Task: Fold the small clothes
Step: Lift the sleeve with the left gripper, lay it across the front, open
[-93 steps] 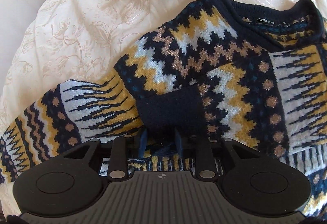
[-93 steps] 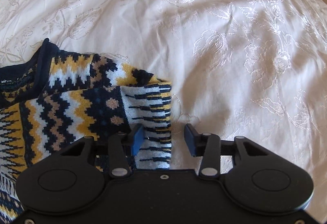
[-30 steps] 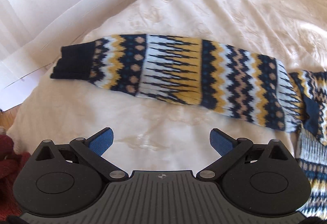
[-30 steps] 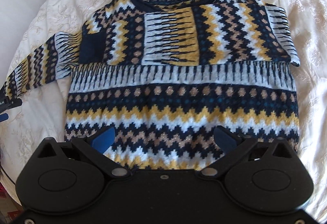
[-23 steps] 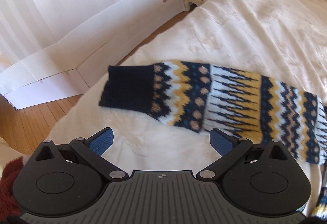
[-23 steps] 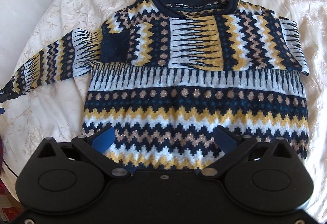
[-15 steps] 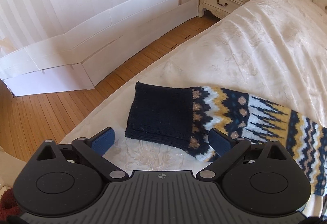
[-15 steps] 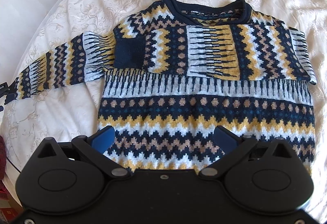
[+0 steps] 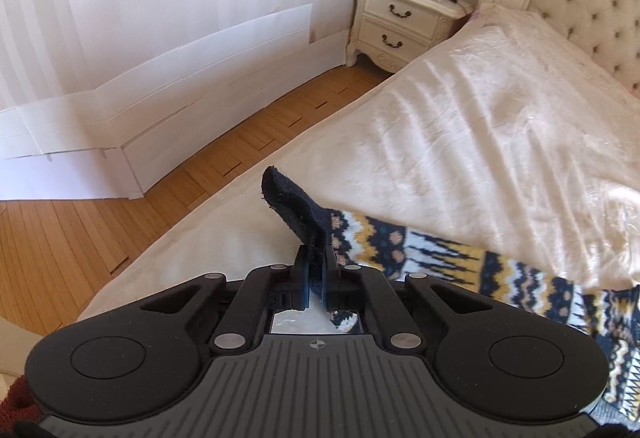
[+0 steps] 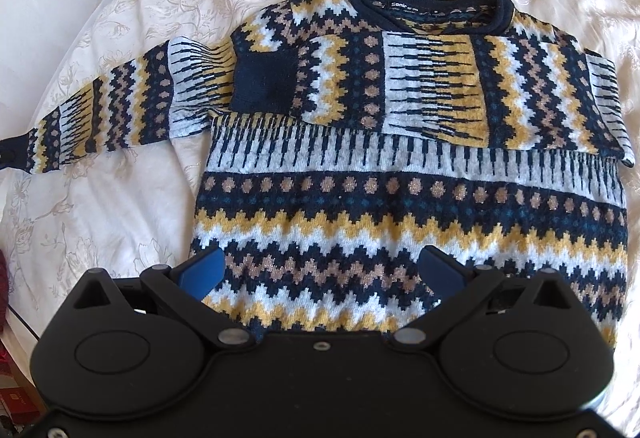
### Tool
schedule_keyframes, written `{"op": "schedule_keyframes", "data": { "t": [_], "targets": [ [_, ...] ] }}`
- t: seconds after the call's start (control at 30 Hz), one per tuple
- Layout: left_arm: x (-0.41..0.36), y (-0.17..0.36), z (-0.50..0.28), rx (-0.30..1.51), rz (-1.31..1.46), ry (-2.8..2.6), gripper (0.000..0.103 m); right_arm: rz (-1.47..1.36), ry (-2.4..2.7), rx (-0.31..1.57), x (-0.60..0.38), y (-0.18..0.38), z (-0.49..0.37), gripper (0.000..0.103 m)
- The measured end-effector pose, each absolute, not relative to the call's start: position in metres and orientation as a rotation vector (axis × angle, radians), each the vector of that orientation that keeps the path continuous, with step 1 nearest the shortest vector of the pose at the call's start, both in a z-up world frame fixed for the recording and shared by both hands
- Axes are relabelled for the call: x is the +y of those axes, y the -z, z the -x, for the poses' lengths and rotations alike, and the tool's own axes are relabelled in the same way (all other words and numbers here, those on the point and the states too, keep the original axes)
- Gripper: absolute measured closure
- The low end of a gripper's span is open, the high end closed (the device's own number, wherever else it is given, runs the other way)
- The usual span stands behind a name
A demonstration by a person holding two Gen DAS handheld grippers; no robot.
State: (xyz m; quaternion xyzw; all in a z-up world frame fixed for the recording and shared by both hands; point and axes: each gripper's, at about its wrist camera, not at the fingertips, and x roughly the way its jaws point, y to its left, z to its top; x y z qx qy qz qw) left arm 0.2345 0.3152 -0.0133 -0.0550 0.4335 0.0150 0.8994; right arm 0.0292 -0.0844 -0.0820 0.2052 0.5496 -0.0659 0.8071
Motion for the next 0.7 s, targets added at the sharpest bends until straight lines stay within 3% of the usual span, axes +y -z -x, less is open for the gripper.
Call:
{"op": "schedule_keyframes", "data": {
  "t": [0.4, 0.7],
  "targets": [
    [0.147, -0.082, -0.183, 0.763, 0.1, 0.306, 0.098, -0.478, 0.068, 1.157, -0.123, 0.086, -0.001, 0.001],
    [-0.015, -0.068, -0.137, 0.784, 0.111, 0.547, 0.098, -0.527, 0.111, 1.121, -0.19, 0.086, 0.049, 0.001]
  ]
}}
